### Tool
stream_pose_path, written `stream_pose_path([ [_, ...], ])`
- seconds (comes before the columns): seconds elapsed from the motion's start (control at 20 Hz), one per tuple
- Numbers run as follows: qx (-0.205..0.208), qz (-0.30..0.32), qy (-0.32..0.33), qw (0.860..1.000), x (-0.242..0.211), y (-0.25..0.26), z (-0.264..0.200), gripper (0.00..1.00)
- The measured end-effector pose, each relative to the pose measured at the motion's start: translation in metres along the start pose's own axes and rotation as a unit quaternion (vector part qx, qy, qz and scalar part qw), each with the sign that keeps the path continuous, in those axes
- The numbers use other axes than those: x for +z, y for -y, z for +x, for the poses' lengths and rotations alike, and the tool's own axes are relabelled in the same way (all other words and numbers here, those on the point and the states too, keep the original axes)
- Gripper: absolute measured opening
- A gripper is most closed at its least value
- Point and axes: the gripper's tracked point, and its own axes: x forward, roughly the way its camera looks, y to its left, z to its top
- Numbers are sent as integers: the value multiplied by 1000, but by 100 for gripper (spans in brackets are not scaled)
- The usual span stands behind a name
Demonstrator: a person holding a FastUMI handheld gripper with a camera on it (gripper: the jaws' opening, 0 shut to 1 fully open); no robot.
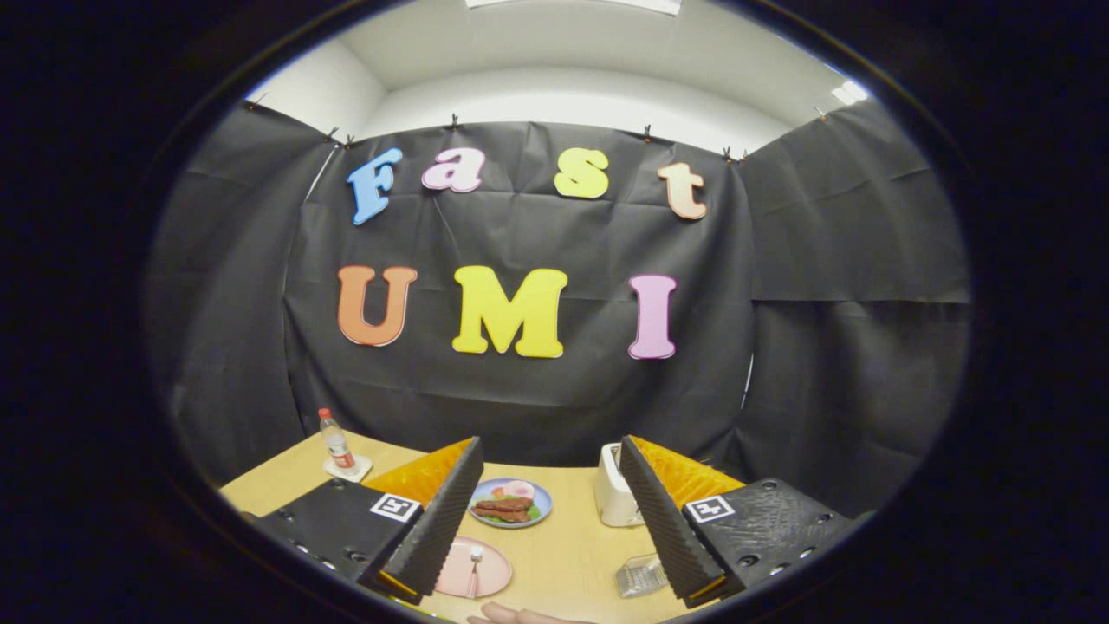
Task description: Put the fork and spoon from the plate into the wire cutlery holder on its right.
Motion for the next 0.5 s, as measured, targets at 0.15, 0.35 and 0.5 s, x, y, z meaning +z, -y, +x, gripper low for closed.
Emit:
stream_pose_path([
  [0.15, 4, 3, -9, 1000, -4, -3, 5, 95],
  [0.35, 15, 5, -24, 1000, -21, -13, 14, 95],
  [0.5, 30, -5, -54, 998, -55, -25, 25, 95],
])
